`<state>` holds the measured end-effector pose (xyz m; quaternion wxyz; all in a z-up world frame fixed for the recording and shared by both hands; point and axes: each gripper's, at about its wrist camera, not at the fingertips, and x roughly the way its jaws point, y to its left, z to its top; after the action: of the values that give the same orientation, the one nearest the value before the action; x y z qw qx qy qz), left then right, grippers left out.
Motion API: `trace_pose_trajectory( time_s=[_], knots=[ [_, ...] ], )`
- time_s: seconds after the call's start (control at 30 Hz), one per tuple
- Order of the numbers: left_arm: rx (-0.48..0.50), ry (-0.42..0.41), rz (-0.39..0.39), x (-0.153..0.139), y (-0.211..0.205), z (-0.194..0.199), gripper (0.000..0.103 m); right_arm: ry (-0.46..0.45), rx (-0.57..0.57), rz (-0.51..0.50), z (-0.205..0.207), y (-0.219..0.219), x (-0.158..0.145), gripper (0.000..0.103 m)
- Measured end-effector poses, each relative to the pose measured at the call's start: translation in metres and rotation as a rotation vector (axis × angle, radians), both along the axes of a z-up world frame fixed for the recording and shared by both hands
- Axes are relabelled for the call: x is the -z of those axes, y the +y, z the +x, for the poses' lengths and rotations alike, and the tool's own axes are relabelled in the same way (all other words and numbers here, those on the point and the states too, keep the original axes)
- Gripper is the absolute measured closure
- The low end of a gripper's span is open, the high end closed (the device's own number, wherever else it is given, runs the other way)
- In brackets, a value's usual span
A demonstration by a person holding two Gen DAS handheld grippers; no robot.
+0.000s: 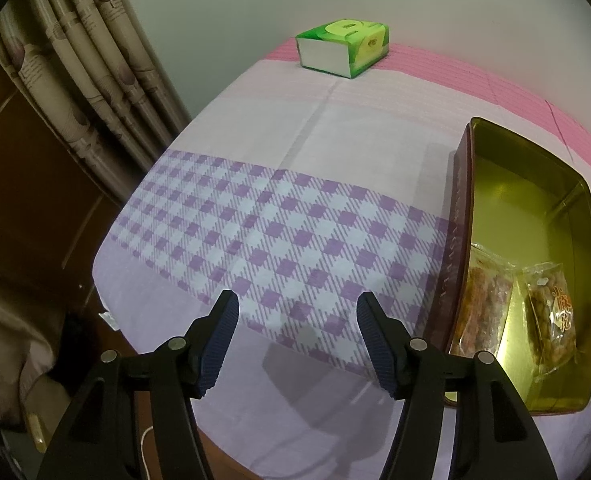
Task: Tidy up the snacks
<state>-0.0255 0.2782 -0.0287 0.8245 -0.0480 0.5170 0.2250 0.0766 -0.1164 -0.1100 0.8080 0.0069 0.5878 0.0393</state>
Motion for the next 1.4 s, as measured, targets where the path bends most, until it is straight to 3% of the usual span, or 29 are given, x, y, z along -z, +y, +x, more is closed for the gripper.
trace_pose_trajectory(
  time_s=[0.17,0.53,0.77,1.17,1.4],
  knots=[
    [0.015,-0.012,0.004,-0.002,-0.006,0.0,0.041,-0.004,-0.005,0.013,0.008,0.005,0.003,0.054],
    [0.129,-0.066,-0.048,-0.021,-0.05,0.004,0.041,-0.008,-0.012,0.013,0.018,0.005,0.016,0.053],
    [0.26,-0.064,-0.086,-0.028,-0.102,0.011,0.041,-0.03,-0.027,0.006,0.009,0.004,0.018,0.058],
    [0.516,-0.052,-0.054,-0.035,-0.209,0.04,0.041,-0.045,0.07,0.027,0.01,-0.044,0.023,0.059],
    [0.613,-0.009,-0.073,-0.026,-0.258,0.058,0.041,-0.057,0.114,0.037,0.015,-0.07,0.029,0.059]
  ],
)
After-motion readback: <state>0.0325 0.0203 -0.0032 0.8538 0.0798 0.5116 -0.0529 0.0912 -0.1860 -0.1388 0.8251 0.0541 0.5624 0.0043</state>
